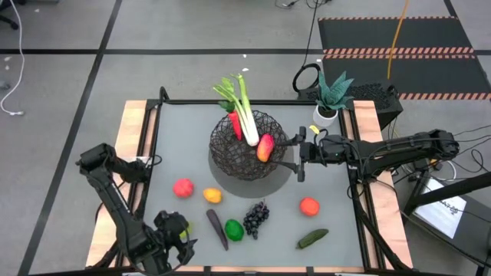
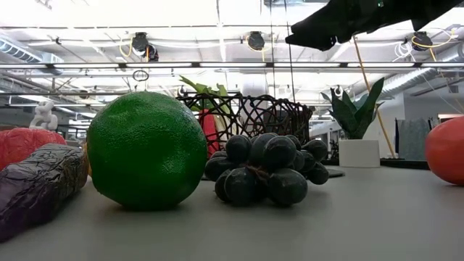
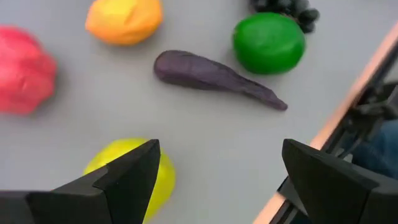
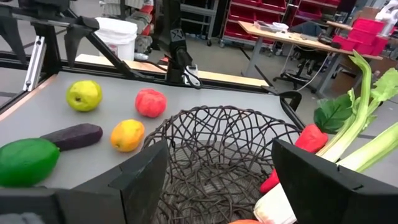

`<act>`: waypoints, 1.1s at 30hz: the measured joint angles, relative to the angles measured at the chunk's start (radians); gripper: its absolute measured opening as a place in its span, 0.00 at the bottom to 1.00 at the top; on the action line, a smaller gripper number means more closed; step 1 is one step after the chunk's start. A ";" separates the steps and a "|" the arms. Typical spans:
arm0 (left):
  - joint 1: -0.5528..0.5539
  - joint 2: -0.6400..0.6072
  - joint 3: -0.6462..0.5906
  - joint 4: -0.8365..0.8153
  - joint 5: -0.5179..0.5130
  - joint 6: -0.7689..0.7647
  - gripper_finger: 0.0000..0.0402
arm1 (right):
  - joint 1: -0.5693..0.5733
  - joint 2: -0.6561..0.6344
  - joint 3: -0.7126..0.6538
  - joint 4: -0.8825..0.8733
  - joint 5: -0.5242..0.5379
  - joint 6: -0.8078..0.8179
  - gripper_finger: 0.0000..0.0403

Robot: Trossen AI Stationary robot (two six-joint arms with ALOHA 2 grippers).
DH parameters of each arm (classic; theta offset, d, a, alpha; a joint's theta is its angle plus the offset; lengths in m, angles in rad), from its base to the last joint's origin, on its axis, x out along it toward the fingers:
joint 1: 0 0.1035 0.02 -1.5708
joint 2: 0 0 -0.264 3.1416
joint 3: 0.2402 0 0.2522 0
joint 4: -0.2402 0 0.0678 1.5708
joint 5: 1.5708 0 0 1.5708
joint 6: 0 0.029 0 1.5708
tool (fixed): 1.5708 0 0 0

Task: Build produce basket
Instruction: Put the green apple into the black woven basket

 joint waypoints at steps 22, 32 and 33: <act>0.004 0.000 -0.159 -0.034 0.248 -0.466 0.84 | 0.000 0.000 0.000 -0.006 0.000 0.026 0.70; 0.005 -0.001 -0.264 0.127 0.264 -0.460 0.84 | 0.000 0.000 0.000 -0.010 0.000 0.027 0.70; 0.006 -0.001 -0.275 0.143 0.264 -0.456 0.84 | 0.000 0.000 0.000 -0.010 0.000 0.027 0.70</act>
